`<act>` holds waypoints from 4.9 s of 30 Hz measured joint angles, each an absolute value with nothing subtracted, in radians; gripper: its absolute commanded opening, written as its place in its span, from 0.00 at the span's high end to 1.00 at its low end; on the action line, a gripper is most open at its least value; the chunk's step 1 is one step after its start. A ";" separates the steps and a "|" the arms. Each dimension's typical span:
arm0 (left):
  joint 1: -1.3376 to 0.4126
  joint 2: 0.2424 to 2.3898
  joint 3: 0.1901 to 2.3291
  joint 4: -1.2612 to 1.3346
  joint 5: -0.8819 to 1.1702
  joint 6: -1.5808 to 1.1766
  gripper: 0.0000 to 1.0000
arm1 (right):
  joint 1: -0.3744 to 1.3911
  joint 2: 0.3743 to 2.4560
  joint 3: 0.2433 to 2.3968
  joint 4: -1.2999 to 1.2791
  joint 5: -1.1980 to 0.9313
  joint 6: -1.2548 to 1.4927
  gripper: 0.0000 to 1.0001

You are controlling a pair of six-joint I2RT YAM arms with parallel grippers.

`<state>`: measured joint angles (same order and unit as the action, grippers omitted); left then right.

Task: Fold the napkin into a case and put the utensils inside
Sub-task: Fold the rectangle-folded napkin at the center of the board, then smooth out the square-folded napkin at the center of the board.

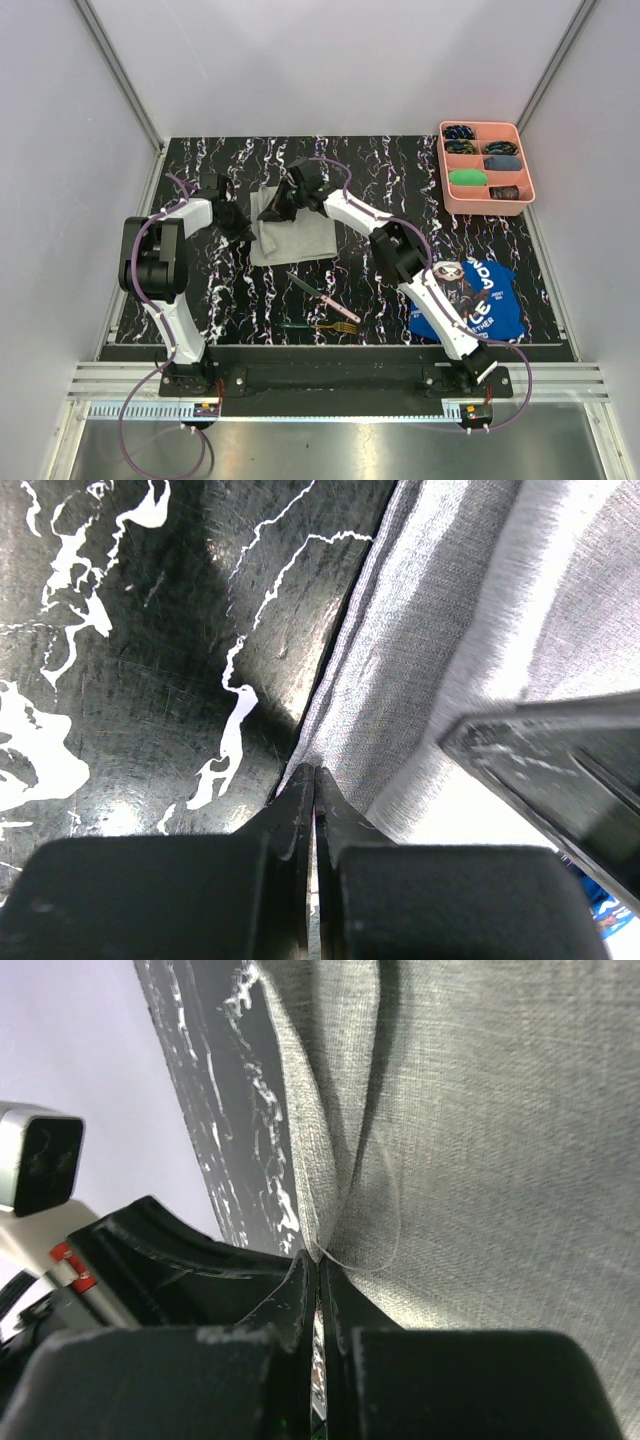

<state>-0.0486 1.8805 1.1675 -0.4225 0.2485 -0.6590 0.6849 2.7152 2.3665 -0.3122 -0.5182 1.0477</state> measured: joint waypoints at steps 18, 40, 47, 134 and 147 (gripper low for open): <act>0.025 1.605 1.053 -0.451 0.195 -0.680 0.74 | 0.685 2.752 2.418 -0.364 -0.563 1.004 0.55; -0.119 1.794 1.097 -0.394 0.334 -0.664 0.72 | 0.526 2.096 1.520 -0.333 -0.569 0.713 0.78; -0.137 1.800 1.044 -0.387 0.324 -0.675 0.71 | 0.522 2.128 1.471 -0.289 -0.528 0.660 0.81; -0.012 1.792 1.200 -0.527 0.268 -0.474 0.60 | 0.665 1.932 1.090 -0.016 -0.121 1.257 0.62; -0.012 1.804 1.200 -0.517 0.284 -0.480 0.57 | 0.668 1.935 1.090 -0.034 -0.086 1.261 0.73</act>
<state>-0.0120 1.8042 1.1999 -0.5175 0.2844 -0.4801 0.6678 1.9354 1.0901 -0.0341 -0.0856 1.2613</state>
